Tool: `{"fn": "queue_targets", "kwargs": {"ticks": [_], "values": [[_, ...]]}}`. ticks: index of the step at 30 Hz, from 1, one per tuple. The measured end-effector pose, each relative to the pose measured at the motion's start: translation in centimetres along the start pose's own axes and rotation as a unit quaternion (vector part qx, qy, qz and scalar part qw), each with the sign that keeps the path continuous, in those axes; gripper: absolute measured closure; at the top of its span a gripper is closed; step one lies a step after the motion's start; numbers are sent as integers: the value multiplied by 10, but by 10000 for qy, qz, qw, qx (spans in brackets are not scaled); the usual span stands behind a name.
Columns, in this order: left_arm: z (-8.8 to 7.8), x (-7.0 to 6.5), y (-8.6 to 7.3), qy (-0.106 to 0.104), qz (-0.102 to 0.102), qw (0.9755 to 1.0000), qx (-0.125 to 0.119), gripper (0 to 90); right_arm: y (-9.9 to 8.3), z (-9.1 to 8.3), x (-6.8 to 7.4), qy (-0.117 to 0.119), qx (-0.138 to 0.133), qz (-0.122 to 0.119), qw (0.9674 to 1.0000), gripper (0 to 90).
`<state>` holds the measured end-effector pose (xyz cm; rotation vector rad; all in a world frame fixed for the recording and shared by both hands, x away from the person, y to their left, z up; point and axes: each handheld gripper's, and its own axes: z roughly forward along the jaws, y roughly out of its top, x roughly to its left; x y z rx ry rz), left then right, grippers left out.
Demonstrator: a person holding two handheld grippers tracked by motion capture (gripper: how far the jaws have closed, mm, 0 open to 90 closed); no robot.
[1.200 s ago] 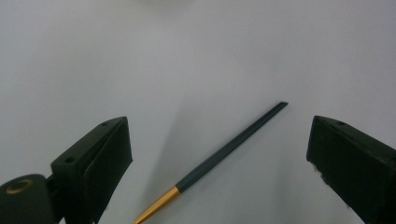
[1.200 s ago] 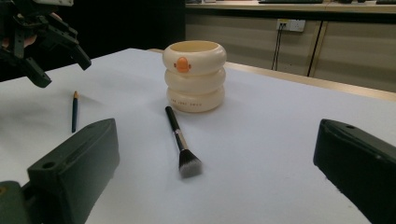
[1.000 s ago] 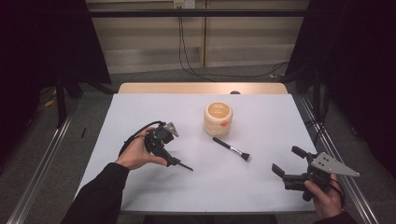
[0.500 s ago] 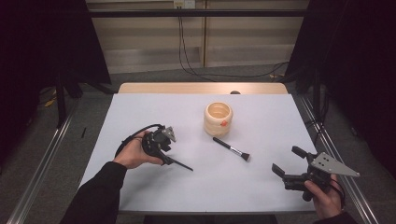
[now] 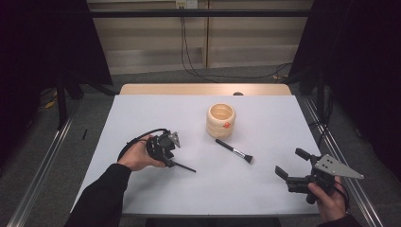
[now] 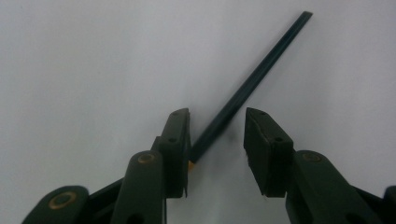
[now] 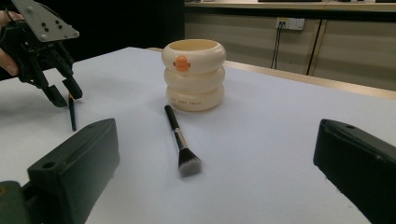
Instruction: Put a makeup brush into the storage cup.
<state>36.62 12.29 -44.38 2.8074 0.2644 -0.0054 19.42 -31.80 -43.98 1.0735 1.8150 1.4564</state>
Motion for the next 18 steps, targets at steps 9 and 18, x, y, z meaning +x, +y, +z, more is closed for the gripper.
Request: {"fn": "queue_targets", "kwargs": {"ticks": [9, 18], "values": [[3, 1, -1, -189, -52, 9998, 47, 729, 0, 0, 0, -23, -4, 26, 10000, 1], [3, 5, 1, -309, -158, 9994, 98, 835, 0, 1, 0, -42, 18, 56, 10000, 1]]}}
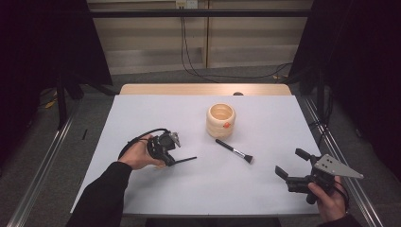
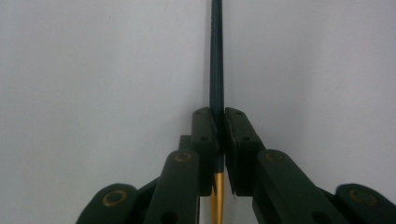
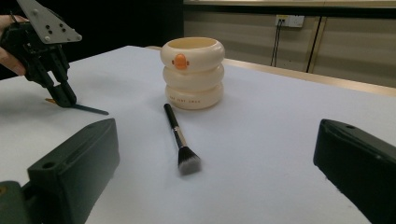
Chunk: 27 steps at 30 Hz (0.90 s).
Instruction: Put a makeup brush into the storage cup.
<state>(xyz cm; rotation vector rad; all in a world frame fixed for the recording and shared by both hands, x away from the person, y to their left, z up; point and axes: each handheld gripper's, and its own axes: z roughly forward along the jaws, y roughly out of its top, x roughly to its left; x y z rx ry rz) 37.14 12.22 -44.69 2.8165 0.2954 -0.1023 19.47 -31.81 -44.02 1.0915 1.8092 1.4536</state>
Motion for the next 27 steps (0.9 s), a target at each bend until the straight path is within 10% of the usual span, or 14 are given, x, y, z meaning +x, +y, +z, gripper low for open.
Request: {"fn": "queue_targets", "kwargs": {"ticks": [15, 27], "values": [[-3, 2, 0, -53, -337, 9994, -59, 836, 0, 0, 0, 3, 14, 1, 10000, 1], [-23, 1, -5, 52, -671, 9927, -998, 836, 0, 0, 0, -1, 14, 3, 10000, 1]]}}
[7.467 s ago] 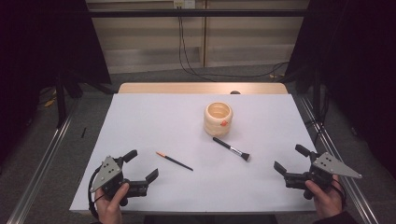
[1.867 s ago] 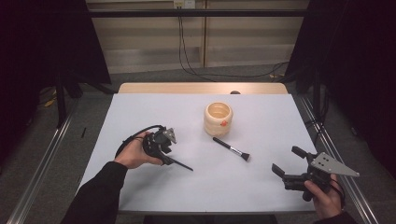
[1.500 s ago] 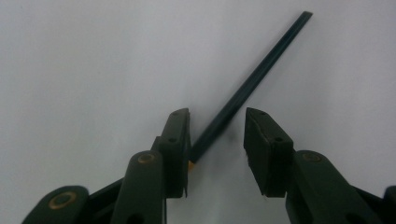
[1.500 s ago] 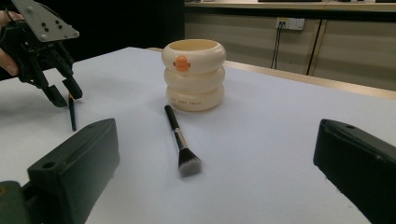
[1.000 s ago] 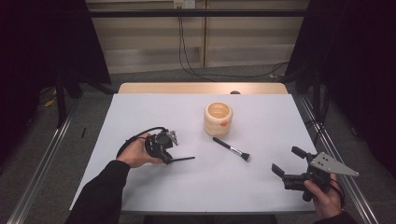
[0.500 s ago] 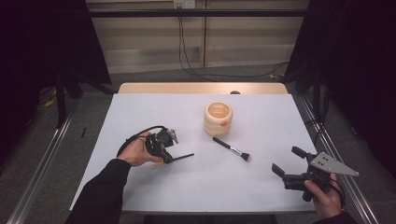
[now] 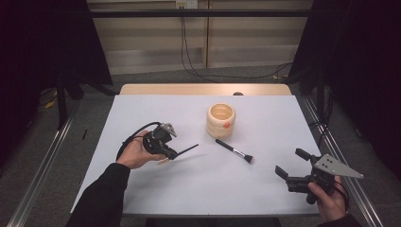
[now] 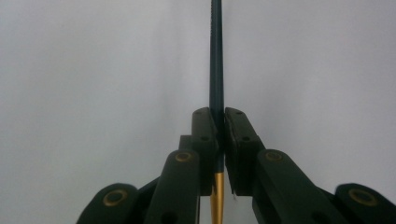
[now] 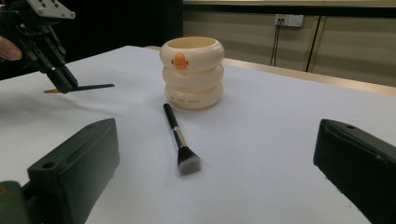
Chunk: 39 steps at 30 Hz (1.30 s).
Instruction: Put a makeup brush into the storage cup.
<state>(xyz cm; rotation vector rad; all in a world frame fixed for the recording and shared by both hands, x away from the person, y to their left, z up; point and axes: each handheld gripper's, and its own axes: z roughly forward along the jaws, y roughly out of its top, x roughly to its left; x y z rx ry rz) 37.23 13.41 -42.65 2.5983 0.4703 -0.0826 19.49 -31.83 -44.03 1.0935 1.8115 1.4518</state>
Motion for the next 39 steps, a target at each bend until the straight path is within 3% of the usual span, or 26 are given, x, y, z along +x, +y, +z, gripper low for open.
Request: {"fn": "queue_targets", "kwargs": {"ticks": [1, 3, 4, 9, 10, 11, 15, 17, 20, 21, 27, 32, 34, 39], "values": [[-3, 0, -1, -2, -81, 9997, -212, 837, 0, 0, 0, -4, -1, -1, 10000, 1], [-5, 0, -1, 13, -82, 9996, -276, 836, 0, 0, 0, -2, 4, -10, 10000, 1], [-6, -2, -2, 40, -237, 9982, -545, 836, 0, 0, 0, -2, 4, -10, 10000, 1], [-17, -4, -6, 60, -255, 9956, -901, 836, 0, 0, -1, 10, 11, -5, 10000, 1], [-17, -6, -7, 118, -367, 9934, -1076, 836, 0, 0, -1, 2, 6, -2, 10000, 1], [-18, -6, -8, 55, -362, 9925, -1168, 836, 0, 0, 0, 13, 17, 1, 10000, 1], [-20, -9, -11, 220, -529, 9860, -1568, 836, 0, 0, 0, -5, -6, -6, 10000, 1], [-20, -10, -13, 321, -577, 9824, -1745, 837, 0, 0, 0, -4, -1, -8, 10000, 1], [-23, -11, -15, 363, -691, 9753, -2067, 836, 0, 0, 0, 0, -5, -3, 10000, 1], [-24, -12, -16, 429, -709, 9716, -2215, 836, 0, 0, 0, 7, 0, 1, 10000, 1], [-28, -13, -20, 591, -763, 9593, -2652, 836, 0, 0, 0, -8, 1, 21, 10000, 1], [-29, -17, -25, 675, -768, 9452, -3100, 836, 0, 0, 0, -21, -15, 17, 10000, 1], [-29, -20, -26, 815, -762, 9425, -3152, 836, 0, 0, 0, -11, -5, 11, 10000, 1], [-30, -24, -28, 827, -760, 9319, -3448, 837, 0, 0, 0, -18, -5, 11, 10000, 1]]}}
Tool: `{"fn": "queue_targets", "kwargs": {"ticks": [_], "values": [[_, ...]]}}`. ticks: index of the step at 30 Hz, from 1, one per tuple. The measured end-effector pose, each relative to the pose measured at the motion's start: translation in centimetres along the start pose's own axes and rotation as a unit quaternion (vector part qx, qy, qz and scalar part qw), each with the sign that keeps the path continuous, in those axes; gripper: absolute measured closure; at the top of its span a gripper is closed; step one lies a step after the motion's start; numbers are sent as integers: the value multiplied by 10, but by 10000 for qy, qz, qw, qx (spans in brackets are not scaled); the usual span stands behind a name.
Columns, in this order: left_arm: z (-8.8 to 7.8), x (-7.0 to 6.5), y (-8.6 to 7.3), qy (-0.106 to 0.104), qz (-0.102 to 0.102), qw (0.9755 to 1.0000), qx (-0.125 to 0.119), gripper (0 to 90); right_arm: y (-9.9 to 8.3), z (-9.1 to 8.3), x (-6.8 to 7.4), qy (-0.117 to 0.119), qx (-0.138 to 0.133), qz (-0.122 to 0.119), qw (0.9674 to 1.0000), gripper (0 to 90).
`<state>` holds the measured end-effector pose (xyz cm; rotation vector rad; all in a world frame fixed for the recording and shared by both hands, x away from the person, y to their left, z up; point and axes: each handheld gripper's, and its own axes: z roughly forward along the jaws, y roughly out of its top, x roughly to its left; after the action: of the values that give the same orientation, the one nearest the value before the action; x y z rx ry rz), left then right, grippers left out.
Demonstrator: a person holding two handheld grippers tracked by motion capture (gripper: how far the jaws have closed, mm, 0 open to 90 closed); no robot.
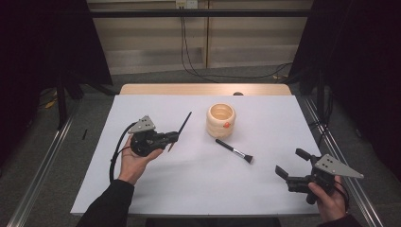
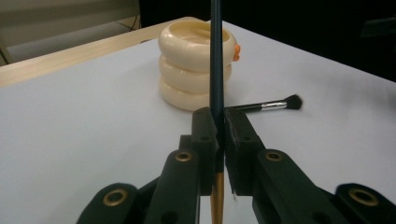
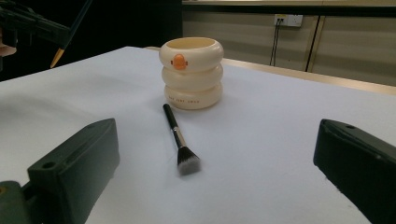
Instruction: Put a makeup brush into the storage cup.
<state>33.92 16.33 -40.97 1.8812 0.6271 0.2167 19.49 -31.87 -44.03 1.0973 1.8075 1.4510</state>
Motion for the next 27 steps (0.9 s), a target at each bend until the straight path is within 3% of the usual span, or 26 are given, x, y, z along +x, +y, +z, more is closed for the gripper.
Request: {"fn": "queue_targets", "kwargs": {"ticks": [2, 7, 8, 9, 10, 15, 17, 21, 22, 24, 26, 27], "values": [[-1, -3, 1, 56, 92, 9999, -114, 836, 0, 0, 0, -6, -5, 7, 10000, 1], [-5, -6, 0, 0, -11, 9990, -440, 836, 0, 0, 0, -3, -29, 40, 10000, 1], [-7, -6, -1, 131, -2, 9989, -441, 836, 0, 0, 0, 18, -17, 11, 10000, 1], [-7, -5, -2, 35, -40, 9985, -542, 836, 0, 0, 0, 38, -19, 11, 10000, 1], [-9, -5, -2, 136, -63, 9985, -536, 836, 0, 0, 0, 34, -27, 3, 10000, 1], [-15, -6, -2, 176, -31, 9971, -737, 836, 0, 0, 0, 33, -31, 2, 10000, 1], [-17, -11, 0, 208, -22, 9970, -748, 836, 0, 0, 0, 31, -31, 4, 10000, 1], [-18, -17, -2, 30, -128, 9961, -876, 836, 0, 0, 0, 41, -47, 4, 10000, 1], [-19, -20, -2, 113, -60, 9968, -795, 836, 0, 0, 0, 46, -35, 32, 10000, 1], [-20, -22, -4, -22, -77, 9965, -827, 836, 0, 0, 0, 43, -39, 25, 10000, 1], [-21, -26, -5, 34, -53, 9970, -768, 836, 0, 0, 0, 35, -50, -11, 10000, 1], [-20, -28, -6, -48, -99, 9968, -791, 836, 0, 0, 0, 39, -47, 8, 10000, 1]]}}
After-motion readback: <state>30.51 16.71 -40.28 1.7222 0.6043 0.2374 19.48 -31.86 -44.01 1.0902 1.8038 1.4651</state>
